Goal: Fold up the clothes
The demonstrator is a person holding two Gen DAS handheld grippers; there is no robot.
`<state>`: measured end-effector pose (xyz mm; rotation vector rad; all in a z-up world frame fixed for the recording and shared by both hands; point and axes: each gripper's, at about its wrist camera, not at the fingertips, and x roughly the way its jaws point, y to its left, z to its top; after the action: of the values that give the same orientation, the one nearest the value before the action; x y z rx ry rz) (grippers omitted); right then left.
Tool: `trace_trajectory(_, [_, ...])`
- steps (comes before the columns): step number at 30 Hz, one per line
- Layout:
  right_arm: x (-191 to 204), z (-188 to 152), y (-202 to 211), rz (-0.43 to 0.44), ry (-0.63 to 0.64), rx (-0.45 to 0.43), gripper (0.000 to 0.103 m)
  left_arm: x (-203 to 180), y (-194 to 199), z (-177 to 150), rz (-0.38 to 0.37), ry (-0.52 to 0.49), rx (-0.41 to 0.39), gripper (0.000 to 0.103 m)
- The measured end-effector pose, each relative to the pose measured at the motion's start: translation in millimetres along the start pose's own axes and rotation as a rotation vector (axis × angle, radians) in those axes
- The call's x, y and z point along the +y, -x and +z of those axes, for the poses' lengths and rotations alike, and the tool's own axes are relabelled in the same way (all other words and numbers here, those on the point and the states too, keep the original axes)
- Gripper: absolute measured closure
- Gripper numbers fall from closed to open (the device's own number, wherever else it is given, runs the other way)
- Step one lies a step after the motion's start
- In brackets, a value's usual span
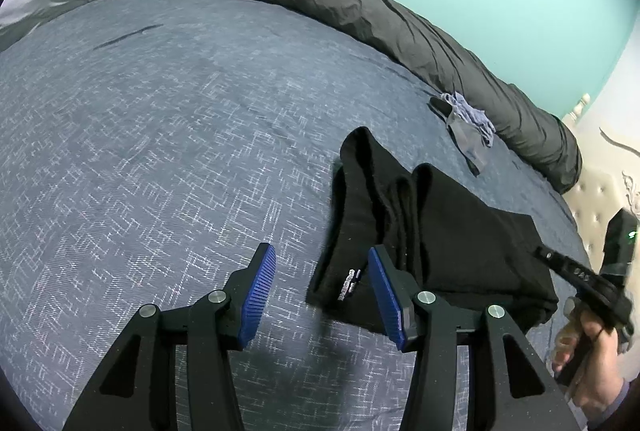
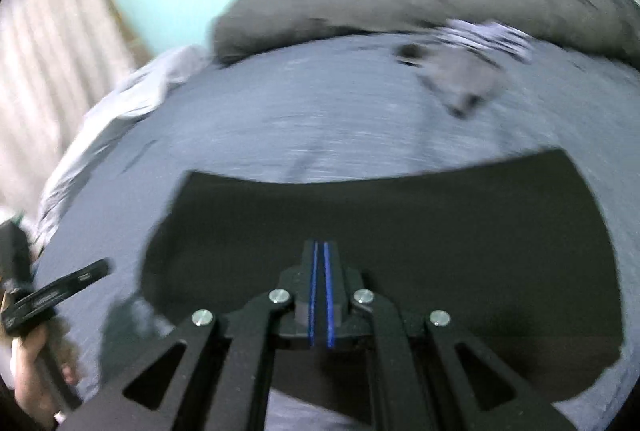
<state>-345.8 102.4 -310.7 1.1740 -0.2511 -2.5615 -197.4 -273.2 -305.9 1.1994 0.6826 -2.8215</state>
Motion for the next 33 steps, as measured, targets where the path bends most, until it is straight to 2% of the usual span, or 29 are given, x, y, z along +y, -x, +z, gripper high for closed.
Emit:
trace_trajectory(6, [-20.1, -28.1, -28.2, -0.069, -0.029, 0.091, 0.1, -5.3, -5.1, -1.0, -0.002, -0.014, 0.01, 0.05])
trace_trajectory(14, [-8.4, -48.4, -43.3, -0.173, 0.032, 0.083, 0.099, -7.4, -8.6, -2.1, -0.001, -0.021, 0.019, 0.049])
trace_trajectory(17, [-11.1, -42.6, -40.7, -0.171, 0.03, 0.092, 0.099, -7.4, -8.6, -2.9, -0.002, -0.023, 0.02, 0.049])
trace_trajectory(21, [-8.8, -30.3, -26.1, -0.128, 0.015, 0.034, 0.099, -6.1, -7.7, -2.9, -0.002, -0.015, 0.017, 0.049])
trace_trajectory(28, [-1.1, -46.4, -54.2, -0.118, 0.043, 0.077, 0.1, -3.8, -9.0, -2.3, -0.006, -0.007, 0.017, 0.048])
trace_trajectory(33, [3.1, -38.5, -46.5, -0.124, 0.051, 0.083, 0.101, -5.5, -8.8, -3.0, -0.016, -0.002, 0.017, 0.047])
